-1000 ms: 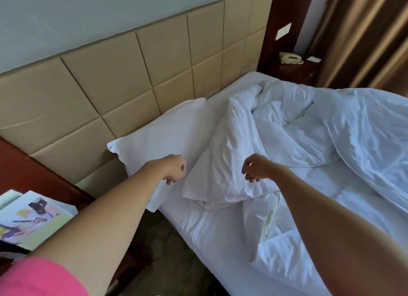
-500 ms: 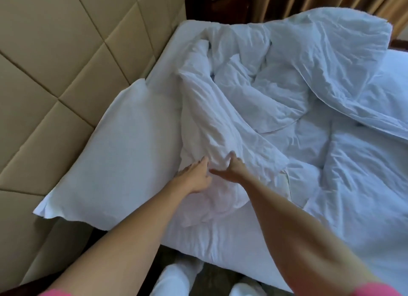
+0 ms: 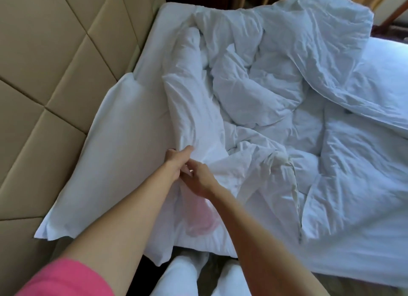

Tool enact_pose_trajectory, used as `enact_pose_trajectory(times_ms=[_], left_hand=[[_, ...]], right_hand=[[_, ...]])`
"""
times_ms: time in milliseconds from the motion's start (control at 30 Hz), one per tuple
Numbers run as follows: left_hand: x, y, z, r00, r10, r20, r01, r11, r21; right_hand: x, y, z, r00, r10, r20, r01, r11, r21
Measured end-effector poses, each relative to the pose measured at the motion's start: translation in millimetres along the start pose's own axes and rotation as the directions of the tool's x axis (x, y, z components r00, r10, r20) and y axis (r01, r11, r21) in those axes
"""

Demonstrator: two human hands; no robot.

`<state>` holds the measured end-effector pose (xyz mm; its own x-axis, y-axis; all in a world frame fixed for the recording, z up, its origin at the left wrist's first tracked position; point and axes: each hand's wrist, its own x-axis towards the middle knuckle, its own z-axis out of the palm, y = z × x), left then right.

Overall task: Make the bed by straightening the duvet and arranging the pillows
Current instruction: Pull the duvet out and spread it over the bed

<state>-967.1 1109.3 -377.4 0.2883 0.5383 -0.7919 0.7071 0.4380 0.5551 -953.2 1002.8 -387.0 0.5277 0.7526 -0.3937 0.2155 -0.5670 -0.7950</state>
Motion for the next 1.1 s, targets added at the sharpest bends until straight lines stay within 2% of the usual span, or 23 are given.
enact_pose_trajectory(times_ms=[100, 200, 267, 333, 400, 433, 500, 600, 667, 800, 900, 967, 1100], left_hand=[[-2.1, 13.0, -14.3, 0.997, 0.071, -0.012, -0.070, 0.997, 0.037], [-2.9, 20.0, -23.4, 0.988, 0.132, -0.083, -0.127, 0.990, 0.062], [-7.1, 21.2, -29.7, 0.980, 0.162, -0.111, -0.156, 0.986, 0.061], [-20.1, 22.9, -36.3, 0.965, 0.234, -0.120, -0.225, 0.971, 0.083], [-34.3, 22.9, -42.0, 0.927, 0.367, -0.083, -0.348, 0.920, 0.181], [-42.6, 24.1, -44.8, 0.894, 0.447, -0.044, -0.426, 0.875, 0.230], [-65.4, 34.7, -52.1, 0.820, 0.566, 0.083, -0.558, 0.759, 0.337], [-79.6, 54.2, -70.9, 0.799, 0.512, 0.315, -0.602, 0.673, 0.430], [-80.7, 59.7, -85.8, 0.829, 0.436, 0.349, -0.557, 0.691, 0.461], [-85.6, 49.8, -97.9, 0.902, 0.380, 0.204, -0.430, 0.828, 0.359], [-86.3, 36.9, -93.0, 0.953, 0.291, 0.079, -0.293, 0.956, 0.006], [-85.5, 37.7, -88.8, 0.966, 0.251, -0.053, -0.256, 0.956, -0.144], [-92.1, 46.7, -75.9, 0.968, 0.214, -0.134, -0.224, 0.973, -0.058]], right_hand=[[-8.0, -15.3, -12.7, 0.995, -0.096, 0.032, 0.099, 0.990, -0.098], [-16.1, -20.4, -32.6, 0.990, -0.131, 0.061, 0.137, 0.986, -0.100], [-17.5, -19.1, -48.0, 0.991, -0.118, -0.063, 0.117, 0.993, -0.017], [-10.7, -16.6, -65.0, 0.961, -0.048, -0.272, 0.056, 0.998, 0.021], [-0.5, -19.5, -82.5, 0.943, 0.048, -0.330, -0.057, 0.998, -0.016], [5.7, -23.0, -89.0, 0.950, 0.113, -0.291, -0.115, 0.993, 0.012], [15.7, -36.4, -96.5, 0.965, 0.220, -0.145, -0.184, 0.956, 0.226], [26.7, -58.5, -97.1, 0.971, 0.237, -0.008, -0.199, 0.834, 0.515], [33.3, -66.4, -93.4, 0.977, 0.212, -0.006, -0.170, 0.798, 0.578], [40.3, -76.7, -85.9, 0.987, 0.145, -0.070, -0.096, 0.878, 0.469], [41.3, -82.3, -77.8, 0.996, 0.031, -0.088, 0.002, 0.936, 0.351], [39.0, -82.4, -69.0, 0.996, -0.044, -0.072, 0.061, 0.962, 0.267], [27.9, -86.3, -63.0, 0.990, -0.118, -0.081, 0.133, 0.969, 0.208]])
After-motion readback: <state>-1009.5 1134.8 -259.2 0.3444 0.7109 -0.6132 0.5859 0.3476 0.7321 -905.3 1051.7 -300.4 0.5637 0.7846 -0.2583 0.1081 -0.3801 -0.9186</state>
